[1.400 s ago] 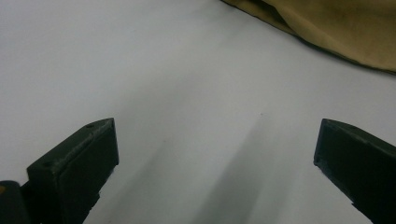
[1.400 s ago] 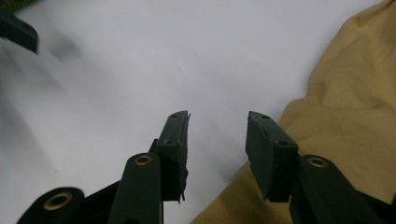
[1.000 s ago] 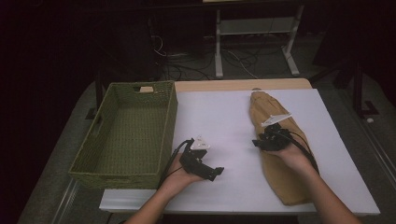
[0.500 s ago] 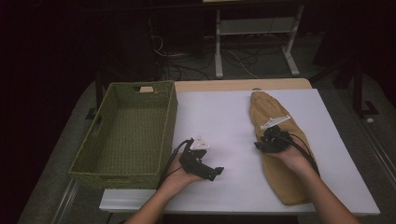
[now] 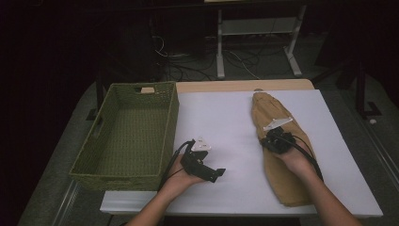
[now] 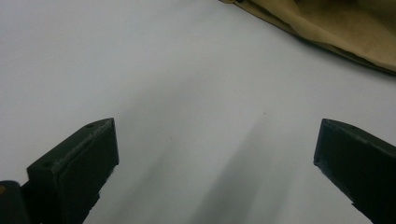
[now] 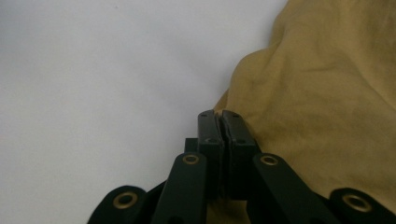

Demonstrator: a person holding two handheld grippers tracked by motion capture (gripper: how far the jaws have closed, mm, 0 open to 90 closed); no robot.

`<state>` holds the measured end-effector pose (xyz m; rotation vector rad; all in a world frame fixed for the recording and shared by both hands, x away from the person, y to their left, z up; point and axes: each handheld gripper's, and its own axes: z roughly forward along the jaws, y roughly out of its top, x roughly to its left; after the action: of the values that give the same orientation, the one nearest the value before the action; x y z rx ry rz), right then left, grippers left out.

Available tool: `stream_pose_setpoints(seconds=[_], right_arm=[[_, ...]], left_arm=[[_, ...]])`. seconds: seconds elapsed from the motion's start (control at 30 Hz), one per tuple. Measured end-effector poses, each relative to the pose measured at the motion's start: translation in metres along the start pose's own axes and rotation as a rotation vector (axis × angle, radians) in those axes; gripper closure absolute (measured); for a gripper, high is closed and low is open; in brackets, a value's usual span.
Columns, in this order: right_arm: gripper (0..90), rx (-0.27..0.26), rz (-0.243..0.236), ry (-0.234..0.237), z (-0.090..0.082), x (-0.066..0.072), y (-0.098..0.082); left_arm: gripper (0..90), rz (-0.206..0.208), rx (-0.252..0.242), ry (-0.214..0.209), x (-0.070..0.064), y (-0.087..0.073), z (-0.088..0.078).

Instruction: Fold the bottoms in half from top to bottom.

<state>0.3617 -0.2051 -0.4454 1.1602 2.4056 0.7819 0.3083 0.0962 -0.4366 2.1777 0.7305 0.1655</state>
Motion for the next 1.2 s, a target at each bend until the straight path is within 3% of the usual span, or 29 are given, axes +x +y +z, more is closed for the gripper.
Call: stream_pose_setpoints(seconds=[0.23,0.47,0.6,0.7,0.83,1.03,1.2], right_arm=[[87.9,-0.033,0.059,0.063,0.000,-0.007,-0.001],[88.0,-0.056,0.059,0.106,0.000,-0.003,0.006],[87.9,-0.062,0.039,0.105,0.003,0.003,0.013],[85.8,-0.038,0.009,0.056,0.007,0.007,0.017],[67.1,-0.037,0.005,0.013,0.009,0.009,0.017],[61.8,-0.028,0.017,0.042,0.017,0.011,0.020],[84.8,-0.027,0.006,0.003,0.018,0.010,0.020]], left_arm=[[0.1,-0.002,0.001,0.002,0.001,0.000,0.000],[0.1,-0.001,0.000,0.004,0.001,0.000,0.000],[0.1,-0.004,-0.003,0.007,0.001,0.000,-0.001],[0.1,-0.009,-0.005,0.008,0.002,0.000,-0.002],[0.1,-0.006,-0.003,0.008,0.002,0.000,-0.002],[0.1,-0.005,-0.003,0.007,0.002,0.000,-0.001],[0.1,-0.006,0.000,0.006,0.002,0.000,-0.001]])
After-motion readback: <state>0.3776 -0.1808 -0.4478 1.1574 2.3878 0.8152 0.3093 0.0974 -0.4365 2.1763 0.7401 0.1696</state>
